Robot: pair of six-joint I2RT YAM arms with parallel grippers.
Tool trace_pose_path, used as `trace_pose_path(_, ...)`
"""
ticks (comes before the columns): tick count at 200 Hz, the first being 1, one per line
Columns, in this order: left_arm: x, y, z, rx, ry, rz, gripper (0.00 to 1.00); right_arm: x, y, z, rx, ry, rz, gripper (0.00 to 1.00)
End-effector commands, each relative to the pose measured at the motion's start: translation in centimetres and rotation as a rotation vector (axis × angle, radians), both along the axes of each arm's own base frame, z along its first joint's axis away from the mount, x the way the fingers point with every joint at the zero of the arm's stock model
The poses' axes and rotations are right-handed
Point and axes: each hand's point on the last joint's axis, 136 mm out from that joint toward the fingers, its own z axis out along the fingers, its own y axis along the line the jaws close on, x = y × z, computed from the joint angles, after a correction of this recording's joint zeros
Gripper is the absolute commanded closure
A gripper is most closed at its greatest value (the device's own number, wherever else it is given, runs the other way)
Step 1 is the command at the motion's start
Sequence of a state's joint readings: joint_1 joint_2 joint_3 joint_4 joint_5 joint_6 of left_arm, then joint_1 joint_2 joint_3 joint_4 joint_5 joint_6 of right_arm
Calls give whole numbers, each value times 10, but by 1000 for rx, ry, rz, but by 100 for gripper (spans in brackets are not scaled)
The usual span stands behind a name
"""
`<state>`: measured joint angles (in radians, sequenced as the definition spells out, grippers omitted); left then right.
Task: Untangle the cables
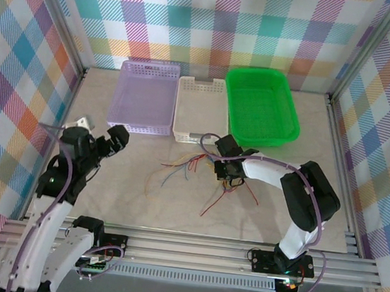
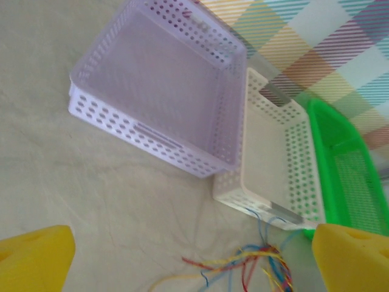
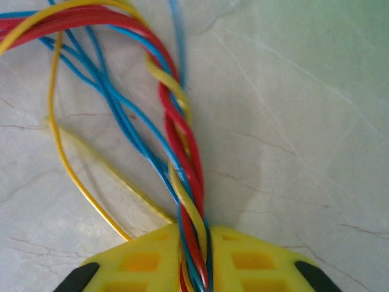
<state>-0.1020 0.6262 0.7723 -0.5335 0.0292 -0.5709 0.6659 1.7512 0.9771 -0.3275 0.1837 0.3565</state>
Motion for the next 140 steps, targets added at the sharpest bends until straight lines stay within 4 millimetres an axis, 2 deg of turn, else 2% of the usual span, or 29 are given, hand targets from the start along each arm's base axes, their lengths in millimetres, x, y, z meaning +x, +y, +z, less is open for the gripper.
trace_pose_path(1,-29,-12,-34,-146,115,-13,0,-4,28,-13,68,16,59,94)
trace_pose_path(10,-35,-15,-41,-170,127,-25,0,-7,31,-11,78,18,64,100)
trace_pose_path(35,-54,-24,-60,-227,187,-56,0,-18,40,-1,103,-1,110,100)
trace_pose_path(55,-69,-27,-65,-237,204,-76,0,-28,45,13,122,-24,147,100)
trace_pose_path(100,-84,-40,-66,-304,195,-139,0,-40,53,70,234,-124,211,100)
trace_pose_path(140,-81,-51,-53,-366,163,-189,2,-50,57,109,300,-211,319,100)
